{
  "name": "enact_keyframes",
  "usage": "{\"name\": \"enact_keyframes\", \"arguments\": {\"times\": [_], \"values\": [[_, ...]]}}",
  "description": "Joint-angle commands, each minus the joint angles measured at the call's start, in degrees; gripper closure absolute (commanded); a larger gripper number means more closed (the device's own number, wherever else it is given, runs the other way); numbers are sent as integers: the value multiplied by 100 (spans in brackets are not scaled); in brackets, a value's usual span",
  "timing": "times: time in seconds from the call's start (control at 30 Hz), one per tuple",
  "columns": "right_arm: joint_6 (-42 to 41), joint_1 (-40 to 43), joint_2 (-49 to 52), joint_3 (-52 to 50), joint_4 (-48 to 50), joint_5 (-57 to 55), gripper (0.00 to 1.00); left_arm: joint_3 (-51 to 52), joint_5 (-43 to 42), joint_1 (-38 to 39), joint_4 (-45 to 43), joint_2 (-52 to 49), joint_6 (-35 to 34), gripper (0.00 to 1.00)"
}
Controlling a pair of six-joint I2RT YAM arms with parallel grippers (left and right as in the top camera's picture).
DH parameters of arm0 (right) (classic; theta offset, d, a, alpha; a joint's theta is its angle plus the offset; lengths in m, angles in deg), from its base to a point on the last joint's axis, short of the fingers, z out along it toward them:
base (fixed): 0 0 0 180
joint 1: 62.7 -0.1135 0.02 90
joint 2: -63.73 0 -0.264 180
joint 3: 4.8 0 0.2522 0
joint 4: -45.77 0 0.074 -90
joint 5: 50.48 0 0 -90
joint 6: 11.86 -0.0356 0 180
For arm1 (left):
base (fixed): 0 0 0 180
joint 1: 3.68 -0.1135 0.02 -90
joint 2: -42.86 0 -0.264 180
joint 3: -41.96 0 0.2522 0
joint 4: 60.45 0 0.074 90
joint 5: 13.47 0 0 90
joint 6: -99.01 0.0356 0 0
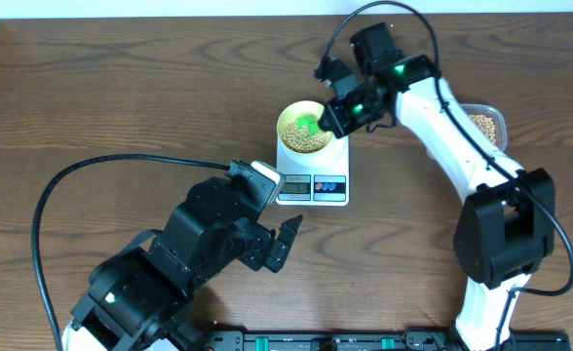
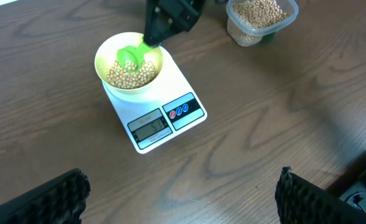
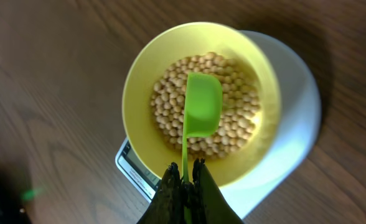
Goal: Scoop item into bowl and weigh 50g on scale
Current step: 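Tip scoop with right gripper to pour beans into the bowl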
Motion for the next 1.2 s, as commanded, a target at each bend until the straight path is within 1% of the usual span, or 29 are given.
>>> {"name": "enact_keyframes", "arguments": {"times": [0.0, 0.13, 0.27, 0.77, 1.0, 1.17], "values": [[-164, 155, -70, 103, 13, 321, 99, -42, 13, -15, -2, 4, -11, 2], [-186, 271, -173, 103, -4, 367, 99, -42, 13, -15, -2, 4, -11, 2], [-188, 332, -221, 103, -9, 643, 99, -42, 13, -15, -4, 4, -11, 2], [-186, 330, -240, 103, -2, 1088, 99, -42, 13, -15, -4, 4, -11, 2], [-144, 286, -243, 197, -4, 1080, 99, -42, 13, -15, -4, 4, -11, 2], [-111, 162, -243, 664, -37, 754, 99, -42, 13, -15, -2, 4, -11, 2]]}}
